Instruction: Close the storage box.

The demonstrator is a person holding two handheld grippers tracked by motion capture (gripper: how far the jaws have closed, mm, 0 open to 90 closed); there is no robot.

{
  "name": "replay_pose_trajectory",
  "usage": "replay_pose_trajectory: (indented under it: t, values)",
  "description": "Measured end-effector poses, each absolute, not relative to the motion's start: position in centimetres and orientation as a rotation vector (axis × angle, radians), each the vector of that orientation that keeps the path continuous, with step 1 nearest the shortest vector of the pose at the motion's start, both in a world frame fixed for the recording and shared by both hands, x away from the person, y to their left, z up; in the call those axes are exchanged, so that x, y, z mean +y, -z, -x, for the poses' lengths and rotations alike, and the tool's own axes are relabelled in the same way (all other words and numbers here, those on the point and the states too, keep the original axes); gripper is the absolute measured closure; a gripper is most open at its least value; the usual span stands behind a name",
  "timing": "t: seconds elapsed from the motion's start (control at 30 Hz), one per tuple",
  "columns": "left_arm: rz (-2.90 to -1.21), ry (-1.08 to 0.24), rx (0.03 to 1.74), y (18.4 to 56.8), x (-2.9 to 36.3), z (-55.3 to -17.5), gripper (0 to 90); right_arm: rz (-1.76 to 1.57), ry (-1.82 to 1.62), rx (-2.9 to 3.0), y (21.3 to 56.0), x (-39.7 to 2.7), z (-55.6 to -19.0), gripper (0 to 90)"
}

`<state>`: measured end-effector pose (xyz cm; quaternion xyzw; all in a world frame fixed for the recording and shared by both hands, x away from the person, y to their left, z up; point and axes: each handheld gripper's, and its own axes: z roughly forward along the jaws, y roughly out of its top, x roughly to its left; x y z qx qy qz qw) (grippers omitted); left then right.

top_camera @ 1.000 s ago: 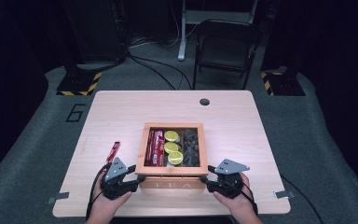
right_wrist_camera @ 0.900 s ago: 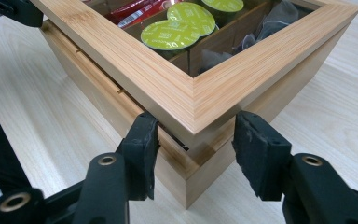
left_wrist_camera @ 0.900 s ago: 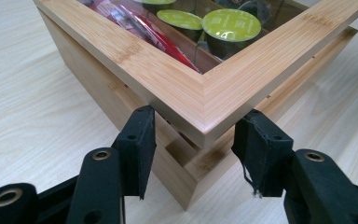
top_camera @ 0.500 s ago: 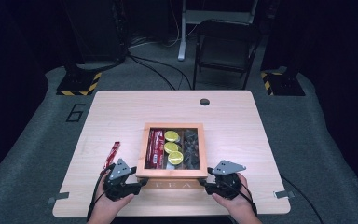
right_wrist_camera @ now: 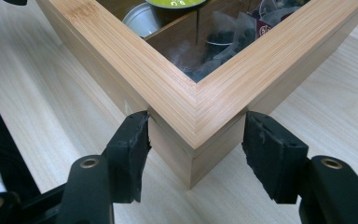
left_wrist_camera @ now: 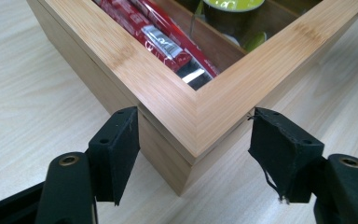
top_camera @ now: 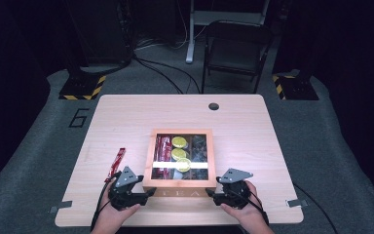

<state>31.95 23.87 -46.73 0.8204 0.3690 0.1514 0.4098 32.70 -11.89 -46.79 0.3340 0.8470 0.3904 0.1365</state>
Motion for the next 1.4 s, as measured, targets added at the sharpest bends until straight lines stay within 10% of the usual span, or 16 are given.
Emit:
replay_pose_trajectory:
  t: [1.4]
  values:
    - [-1.924,-0.489,1.083,45.7,28.9,-34.1,35.6,-1.099,-1.206,2.236,45.5,-16.6,-34.9,40.3]
